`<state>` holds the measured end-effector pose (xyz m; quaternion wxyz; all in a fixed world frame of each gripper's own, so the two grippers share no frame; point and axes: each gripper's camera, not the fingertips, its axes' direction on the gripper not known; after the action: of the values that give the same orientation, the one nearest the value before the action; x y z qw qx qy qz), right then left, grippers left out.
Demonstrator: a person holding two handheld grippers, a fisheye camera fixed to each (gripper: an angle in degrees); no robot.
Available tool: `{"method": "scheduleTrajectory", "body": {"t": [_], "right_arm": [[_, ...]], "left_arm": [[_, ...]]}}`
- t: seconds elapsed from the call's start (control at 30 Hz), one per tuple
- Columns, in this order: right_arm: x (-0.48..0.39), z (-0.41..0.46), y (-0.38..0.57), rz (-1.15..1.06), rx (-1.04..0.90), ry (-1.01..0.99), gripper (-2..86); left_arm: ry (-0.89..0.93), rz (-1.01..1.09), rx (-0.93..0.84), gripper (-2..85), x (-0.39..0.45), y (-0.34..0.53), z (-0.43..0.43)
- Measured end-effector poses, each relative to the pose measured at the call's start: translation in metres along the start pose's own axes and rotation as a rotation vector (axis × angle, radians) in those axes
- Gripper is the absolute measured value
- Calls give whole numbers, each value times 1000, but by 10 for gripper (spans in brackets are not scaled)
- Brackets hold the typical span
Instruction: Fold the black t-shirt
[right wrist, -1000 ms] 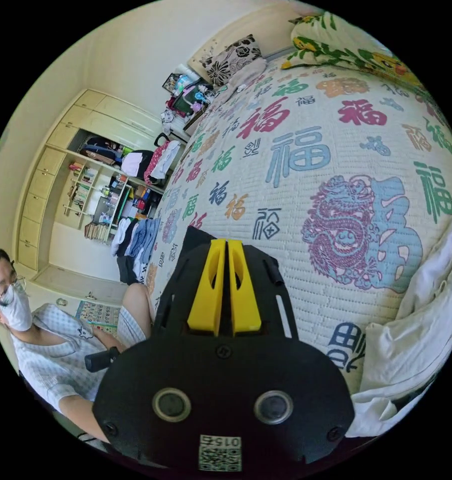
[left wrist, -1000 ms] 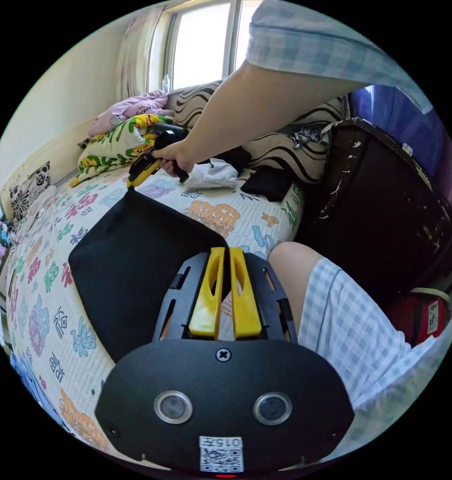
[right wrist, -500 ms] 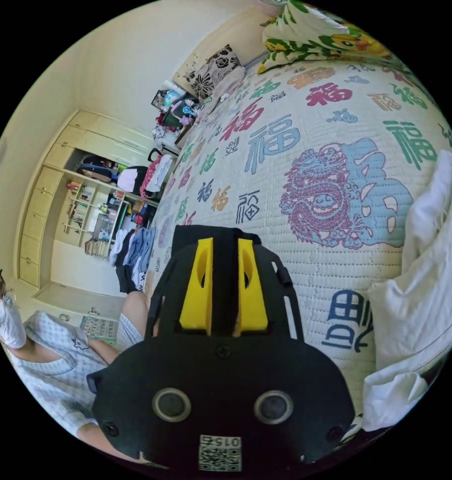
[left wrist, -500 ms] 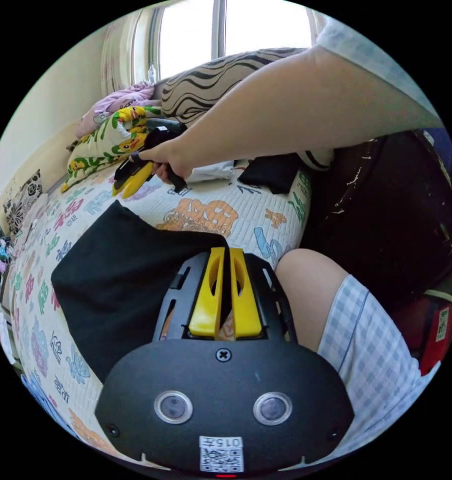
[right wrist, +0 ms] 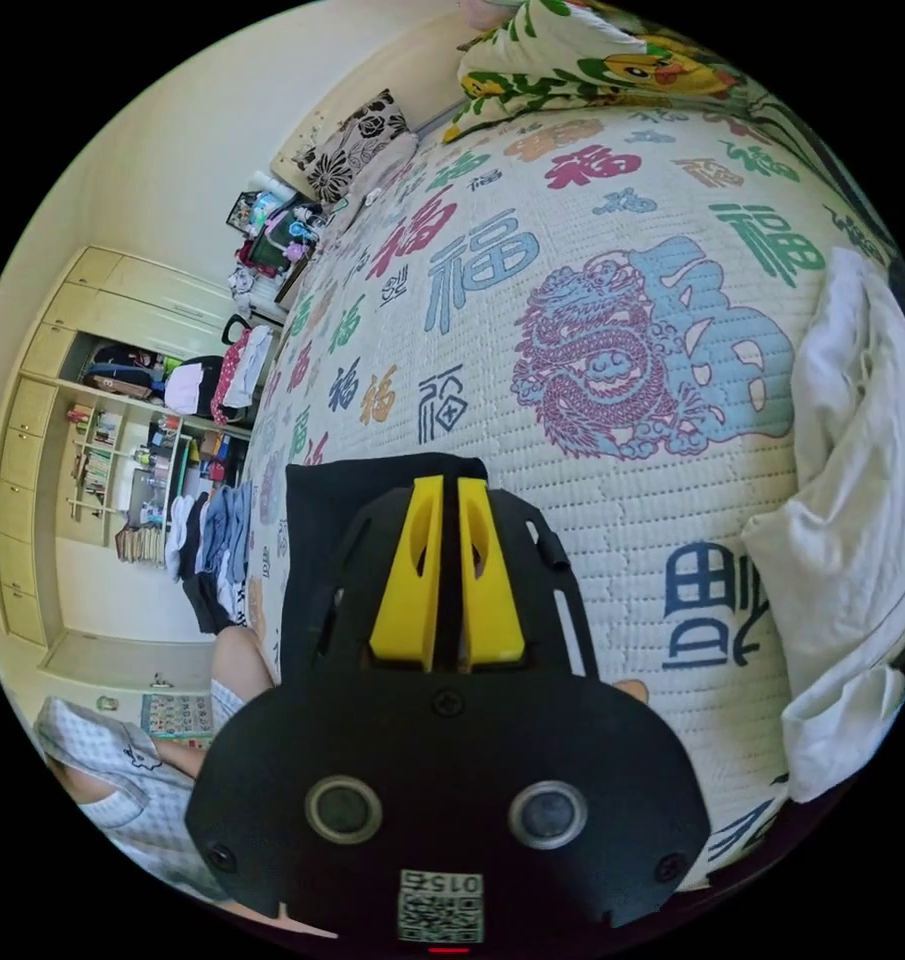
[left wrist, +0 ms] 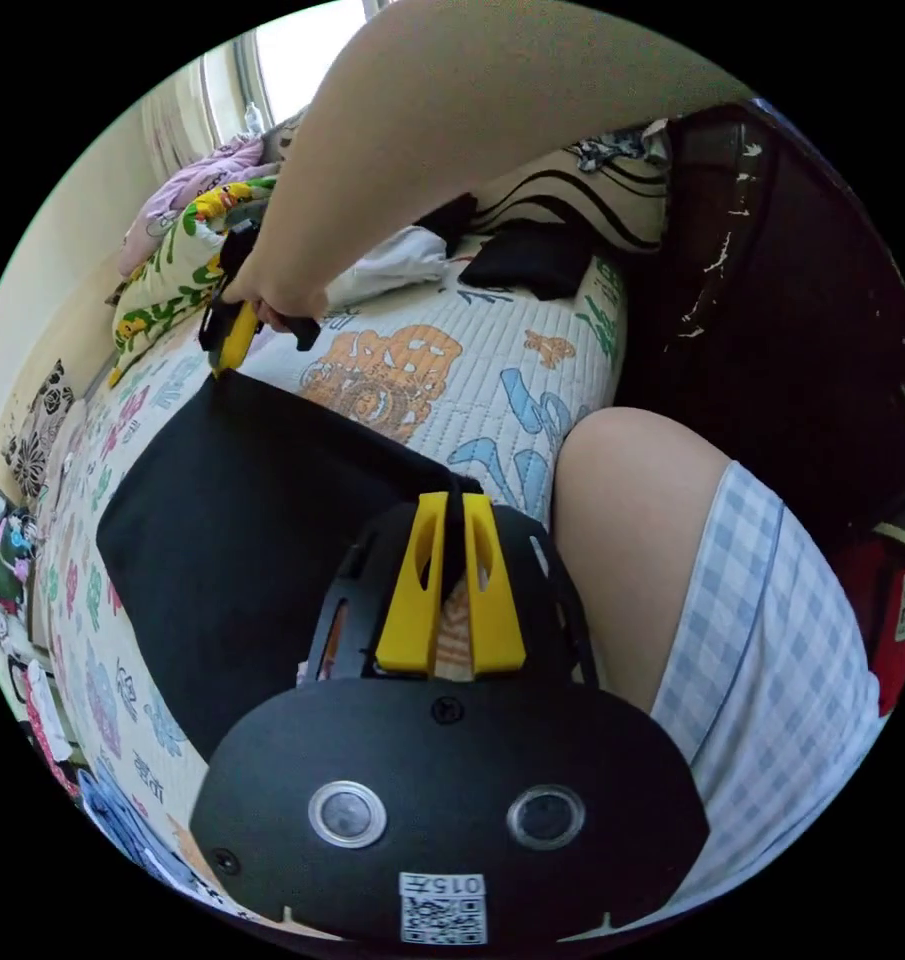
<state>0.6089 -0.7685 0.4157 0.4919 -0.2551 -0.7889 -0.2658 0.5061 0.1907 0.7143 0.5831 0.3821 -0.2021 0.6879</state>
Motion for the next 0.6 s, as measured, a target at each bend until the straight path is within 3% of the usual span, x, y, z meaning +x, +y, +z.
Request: {"method": "scheduleTrajectory", "body": {"t": [0.1,0.17,0.23,0.33,0.47,0.6], "right_arm": [[1,-25,21,19,74,-8,34],[-12,-49,54,-86,107,-49,28],[-26,-60,85,-179,69,-39,26],[-48,-60,137,-267,-58,-4,20],[-60,-32,193,-289,-261,53,18],[-51,-17,218,-228,-328,242,-1]], "left_arm": [[153,-15,44,67,-37,11,4],[332,-41,64,76,-76,28,-9],[367,-120,136,74,-111,51,-33],[267,-281,154,69,-167,98,-56],[198,-437,-12,67,-223,152,-25],[131,-423,-131,56,-237,179,4]]}}
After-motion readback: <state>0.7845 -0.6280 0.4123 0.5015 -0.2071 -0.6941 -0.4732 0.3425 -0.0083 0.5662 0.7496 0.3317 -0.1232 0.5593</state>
